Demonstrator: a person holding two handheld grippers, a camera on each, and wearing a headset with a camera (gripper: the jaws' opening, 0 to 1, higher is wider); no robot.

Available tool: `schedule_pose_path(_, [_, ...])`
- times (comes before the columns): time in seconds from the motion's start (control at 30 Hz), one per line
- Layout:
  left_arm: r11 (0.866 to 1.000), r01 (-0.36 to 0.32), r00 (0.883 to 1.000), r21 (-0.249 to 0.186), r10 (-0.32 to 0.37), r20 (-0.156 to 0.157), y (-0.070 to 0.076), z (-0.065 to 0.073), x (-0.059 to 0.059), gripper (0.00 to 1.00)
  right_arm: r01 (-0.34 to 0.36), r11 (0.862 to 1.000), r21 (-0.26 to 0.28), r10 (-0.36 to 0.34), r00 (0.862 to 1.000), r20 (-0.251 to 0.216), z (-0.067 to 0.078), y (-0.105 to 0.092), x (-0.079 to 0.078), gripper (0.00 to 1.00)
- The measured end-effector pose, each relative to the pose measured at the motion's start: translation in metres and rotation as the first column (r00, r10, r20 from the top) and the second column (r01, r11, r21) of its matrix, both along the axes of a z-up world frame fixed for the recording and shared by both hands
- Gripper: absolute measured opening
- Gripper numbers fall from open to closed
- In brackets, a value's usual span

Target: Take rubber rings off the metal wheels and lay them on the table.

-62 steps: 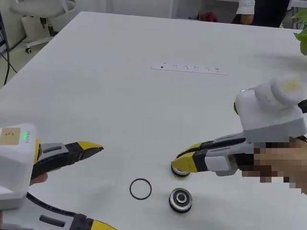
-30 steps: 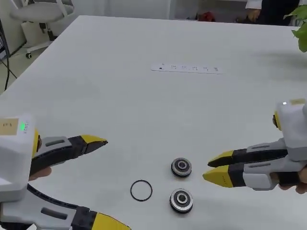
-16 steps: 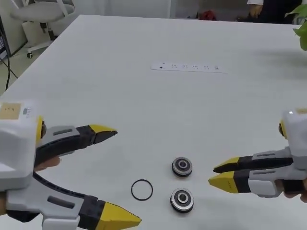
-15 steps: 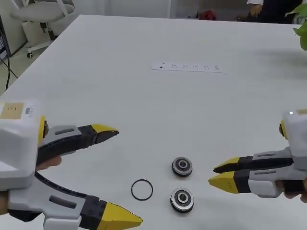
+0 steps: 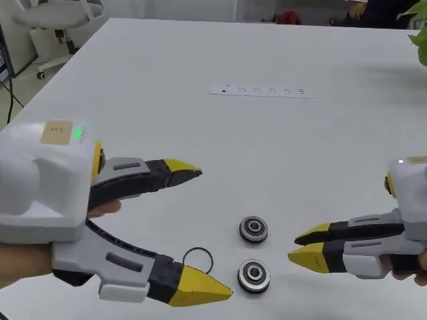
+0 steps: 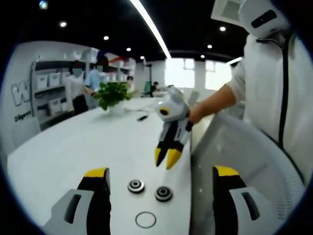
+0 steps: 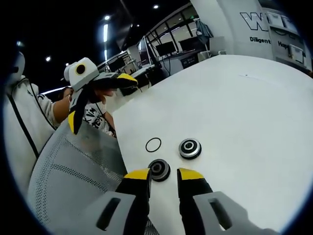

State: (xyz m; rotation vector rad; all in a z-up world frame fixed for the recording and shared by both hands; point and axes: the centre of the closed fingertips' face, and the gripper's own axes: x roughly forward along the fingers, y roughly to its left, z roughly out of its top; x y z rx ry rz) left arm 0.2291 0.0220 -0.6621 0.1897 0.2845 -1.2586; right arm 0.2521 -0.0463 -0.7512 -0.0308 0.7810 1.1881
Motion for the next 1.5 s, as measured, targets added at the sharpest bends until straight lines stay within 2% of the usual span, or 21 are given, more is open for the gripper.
schedule_pose_path(0.1, [1.000,0.020,1.000,-0.004,-0.020,0.017,-0.009,0.002,0.001,0.84,-0.007,1.000,-0.001,0.007,1.000,-0.004,-0.002,0.001,-0.002,0.18])
schedule_pose_path(0.3, [0.998,0.062,0.997,0.014,-0.063,0.045,-0.027,0.001,0.003,0.80,-0.018,1.000,-0.004,0.018,1.000,-0.009,-0.005,0.003,-0.004,0.18])
schedule_pose_path(0.47, [0.997,0.064,0.996,0.034,-0.066,0.053,-0.039,-0.010,0.009,0.73,-0.034,0.999,-0.007,0.034,0.999,-0.018,-0.010,0.006,-0.007,0.18])
schedule_pose_path(0.53, [0.996,0.084,0.995,0.044,-0.086,0.049,-0.043,-0.015,0.007,0.71,-0.047,0.999,-0.014,0.046,0.999,-0.020,-0.012,0.007,-0.009,0.18])
schedule_pose_path(0.8, [0.995,0.097,0.995,0.010,-0.097,0.028,-0.051,-0.023,0.009,0.62,-0.068,0.998,-0.018,0.068,0.997,-0.025,-0.015,0.009,-0.011,0.18])
schedule_pose_path(0.93, [0.995,0.090,0.995,0.031,-0.091,0.031,-0.048,-0.033,0.012,0.53,-0.076,0.997,-0.022,0.075,0.997,-0.026,-0.018,0.010,-0.010,0.18])
schedule_pose_path(1.0, [0.995,0.088,0.996,0.042,-0.089,0.011,-0.047,-0.040,0.012,0.52,-0.082,0.996,-0.025,0.081,0.996,-0.027,-0.020,0.011,-0.010,0.18])
schedule_pose_path(1.17, [0.996,0.077,0.997,0.054,-0.077,-0.011,-0.045,-0.053,0.015,0.44,-0.103,0.994,-0.032,0.102,0.994,-0.032,-0.025,0.014,-0.013,0.18])
schedule_pose_path(1.4, [0.996,0.060,0.998,0.058,-0.059,-0.016,-0.043,-0.065,0.014,0.40,-0.129,0.991,-0.045,0.128,0.991,-0.029,-0.032,0.017,-0.014,0.17])
schedule_pose_path(1.5, [0.996,0.059,0.998,0.067,-0.057,-0.035,-0.043,-0.073,0.013,0.39,-0.135,0.990,-0.047,0.134,0.991,-0.026,-0.035,0.017,-0.014,0.18])
